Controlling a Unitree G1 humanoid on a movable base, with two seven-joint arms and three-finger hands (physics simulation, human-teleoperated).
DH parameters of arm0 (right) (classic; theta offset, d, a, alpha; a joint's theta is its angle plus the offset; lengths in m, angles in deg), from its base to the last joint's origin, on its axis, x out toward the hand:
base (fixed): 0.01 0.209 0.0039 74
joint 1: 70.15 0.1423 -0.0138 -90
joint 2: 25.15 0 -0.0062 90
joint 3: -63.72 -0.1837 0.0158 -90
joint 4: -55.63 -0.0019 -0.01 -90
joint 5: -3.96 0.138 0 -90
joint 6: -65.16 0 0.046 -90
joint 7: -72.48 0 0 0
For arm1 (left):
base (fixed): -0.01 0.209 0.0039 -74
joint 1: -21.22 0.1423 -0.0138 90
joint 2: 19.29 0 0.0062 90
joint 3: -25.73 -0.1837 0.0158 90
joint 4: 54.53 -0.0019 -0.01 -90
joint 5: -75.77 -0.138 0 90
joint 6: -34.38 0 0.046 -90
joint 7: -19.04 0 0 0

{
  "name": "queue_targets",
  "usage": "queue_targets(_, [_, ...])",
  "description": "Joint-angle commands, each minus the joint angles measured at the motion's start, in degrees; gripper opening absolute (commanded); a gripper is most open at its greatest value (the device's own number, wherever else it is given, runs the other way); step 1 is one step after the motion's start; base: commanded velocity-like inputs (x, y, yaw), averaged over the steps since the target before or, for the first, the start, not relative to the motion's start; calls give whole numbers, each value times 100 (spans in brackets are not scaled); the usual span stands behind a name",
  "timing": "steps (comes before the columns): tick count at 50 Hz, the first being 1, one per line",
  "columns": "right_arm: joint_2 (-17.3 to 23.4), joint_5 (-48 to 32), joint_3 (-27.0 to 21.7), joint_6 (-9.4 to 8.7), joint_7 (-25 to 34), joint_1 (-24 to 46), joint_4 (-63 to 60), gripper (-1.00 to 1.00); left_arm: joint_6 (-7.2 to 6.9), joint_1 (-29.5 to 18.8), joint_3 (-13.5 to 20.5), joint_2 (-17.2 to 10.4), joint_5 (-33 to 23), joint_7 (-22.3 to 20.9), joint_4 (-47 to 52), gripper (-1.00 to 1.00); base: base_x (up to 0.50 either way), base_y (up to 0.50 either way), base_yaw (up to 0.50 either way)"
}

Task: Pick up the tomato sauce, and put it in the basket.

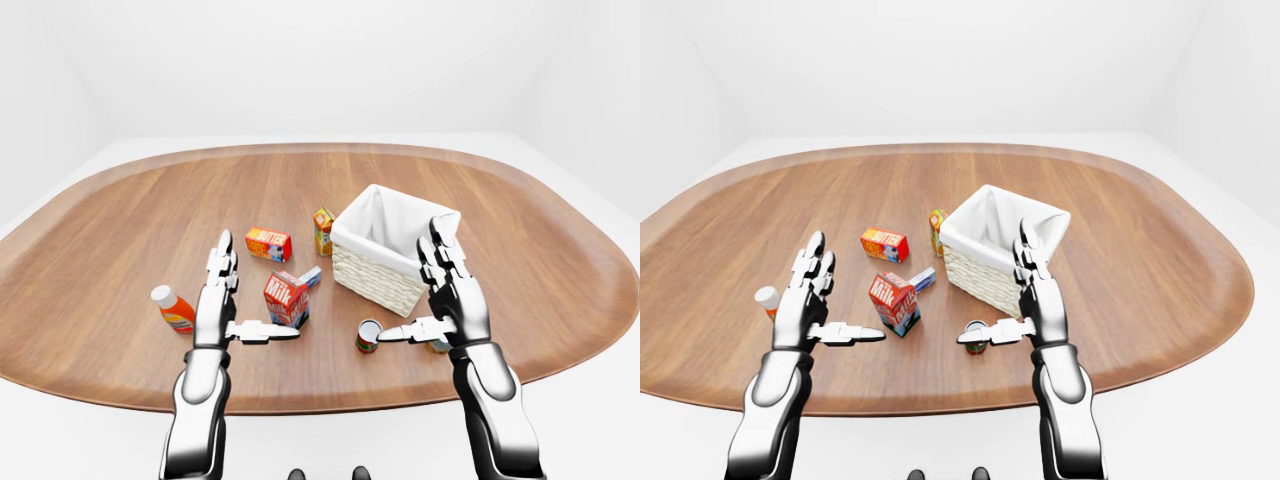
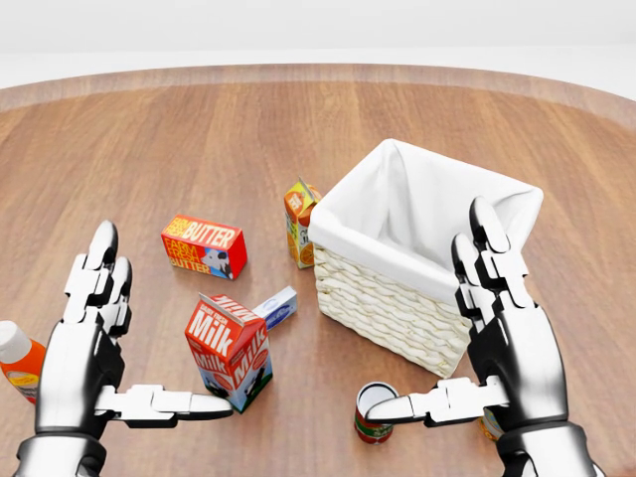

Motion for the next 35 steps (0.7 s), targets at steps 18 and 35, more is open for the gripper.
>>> queue_targets(18, [-4,-76,0,0,49,18,40,100,0,42,3,4,53,-29,146,100,19,0,0])
queue_targets(35, [21,-263,18,0,5,-77,-237,100,0,26,31,-2,62,-26,184,100,0,0,0])
